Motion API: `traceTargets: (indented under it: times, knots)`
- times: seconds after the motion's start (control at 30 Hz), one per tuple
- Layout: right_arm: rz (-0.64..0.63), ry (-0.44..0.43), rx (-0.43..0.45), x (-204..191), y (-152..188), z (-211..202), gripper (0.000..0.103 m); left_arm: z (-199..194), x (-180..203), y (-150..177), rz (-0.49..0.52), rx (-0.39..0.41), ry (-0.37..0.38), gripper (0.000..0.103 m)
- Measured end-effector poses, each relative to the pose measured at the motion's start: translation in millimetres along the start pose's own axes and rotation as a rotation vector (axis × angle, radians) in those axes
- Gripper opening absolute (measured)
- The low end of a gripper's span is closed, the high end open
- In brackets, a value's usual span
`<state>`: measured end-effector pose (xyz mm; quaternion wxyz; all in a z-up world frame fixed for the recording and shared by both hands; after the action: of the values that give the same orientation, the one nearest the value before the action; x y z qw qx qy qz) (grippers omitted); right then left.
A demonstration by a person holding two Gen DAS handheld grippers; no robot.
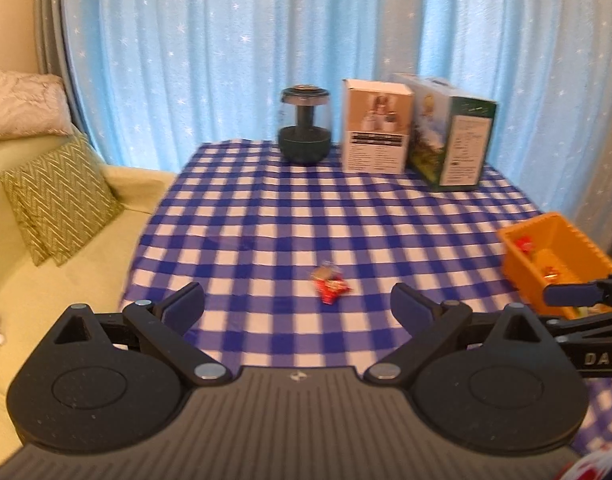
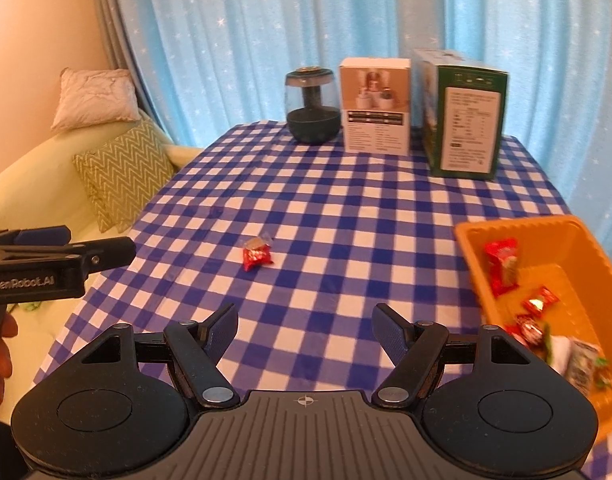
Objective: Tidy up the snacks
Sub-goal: 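Grasp the small red-wrapped candy with the right tool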
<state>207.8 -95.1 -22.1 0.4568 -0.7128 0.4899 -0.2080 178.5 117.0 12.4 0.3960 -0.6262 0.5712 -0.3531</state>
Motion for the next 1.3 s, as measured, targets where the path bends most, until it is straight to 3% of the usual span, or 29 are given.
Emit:
traceTargets:
  times: [0.43, 0.83, 1.3]
  knots:
    - [-0.08, -0.072, 0.018, -12.7, 13.7, 97.4, 0.074, 77.2, -38.7, 30.7, -0.03, 0.017, -0.082, 0.095]
    - [-0.123, -0.109, 0.027, -27.2, 24.0, 166.5, 0.072, 108.8, -54.2, 27.3, -0.097, -0.001, -0.023, 0.093]
    - [-0.195, -0.119, -0.004, -35.9, 29.4, 216.3, 0.041, 120.7, -55.9, 34.5, -0.099, -0.084, -0.005, 0.085]
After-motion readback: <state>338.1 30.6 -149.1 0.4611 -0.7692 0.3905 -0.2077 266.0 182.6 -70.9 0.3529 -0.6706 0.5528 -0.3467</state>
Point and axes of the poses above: each gripper's, at about its wrist camera, not at the fingertips, and z roughly the way its jaws point, x to its right, y to its underside, the point moved 1 cm from there along z, roughly the way its jaws point, and after that the axes turned 10 degrees about x, right-handed, at the moved point
